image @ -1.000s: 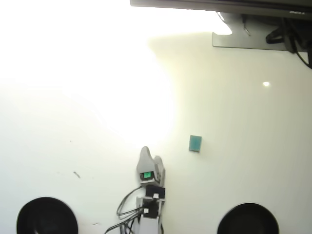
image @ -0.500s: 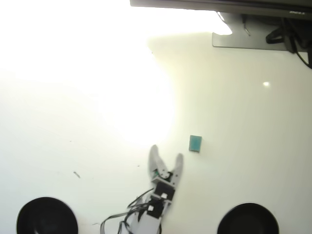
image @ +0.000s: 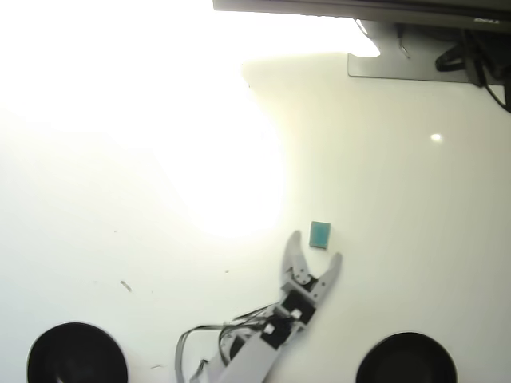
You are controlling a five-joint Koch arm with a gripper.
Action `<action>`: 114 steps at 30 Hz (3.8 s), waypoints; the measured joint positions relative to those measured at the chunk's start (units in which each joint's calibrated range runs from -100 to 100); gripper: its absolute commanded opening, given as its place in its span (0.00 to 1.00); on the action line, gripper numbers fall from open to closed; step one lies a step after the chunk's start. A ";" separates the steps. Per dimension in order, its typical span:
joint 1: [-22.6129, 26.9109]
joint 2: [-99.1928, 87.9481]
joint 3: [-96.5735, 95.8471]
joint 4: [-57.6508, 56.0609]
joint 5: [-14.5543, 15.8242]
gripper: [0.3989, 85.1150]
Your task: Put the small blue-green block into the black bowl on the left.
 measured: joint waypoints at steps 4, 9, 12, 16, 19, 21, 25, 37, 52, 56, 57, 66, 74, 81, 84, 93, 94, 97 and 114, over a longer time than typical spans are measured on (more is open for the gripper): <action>-0.78 6.19 3.42 0.00 -2.88 0.57; 0.59 7.45 2.22 0.00 -5.37 0.57; 1.03 12.50 0.65 0.41 -7.47 0.57; 0.98 24.37 0.65 6.66 -10.26 0.57; 0.98 29.67 0.65 9.71 -10.65 0.57; 0.98 33.21 0.65 11.44 -10.74 0.57; 0.49 42.42 0.83 16.95 -10.89 0.57; -0.20 49.87 0.92 19.83 -11.33 0.17; 13.68 30.43 1.02 6.42 -5.67 0.04; 19.44 26.52 1.02 6.42 -3.08 0.04; 20.95 25.76 1.02 6.42 -2.49 0.04; 36.58 15.91 4.89 -0.08 2.98 0.04; 46.50 9.22 10.43 -6.50 3.47 0.04; 55.82 6.44 12.83 -9.95 2.98 0.04; 58.66 6.57 14.13 -11.02 2.74 0.04; 68.23 11.62 21.24 -12.83 2.25 0.04; 69.06 12.37 21.42 -12.83 2.25 0.04; 71.11 14.77 21.42 -12.83 2.15 0.04; 77.75 26.77 21.42 -12.09 2.25 0.04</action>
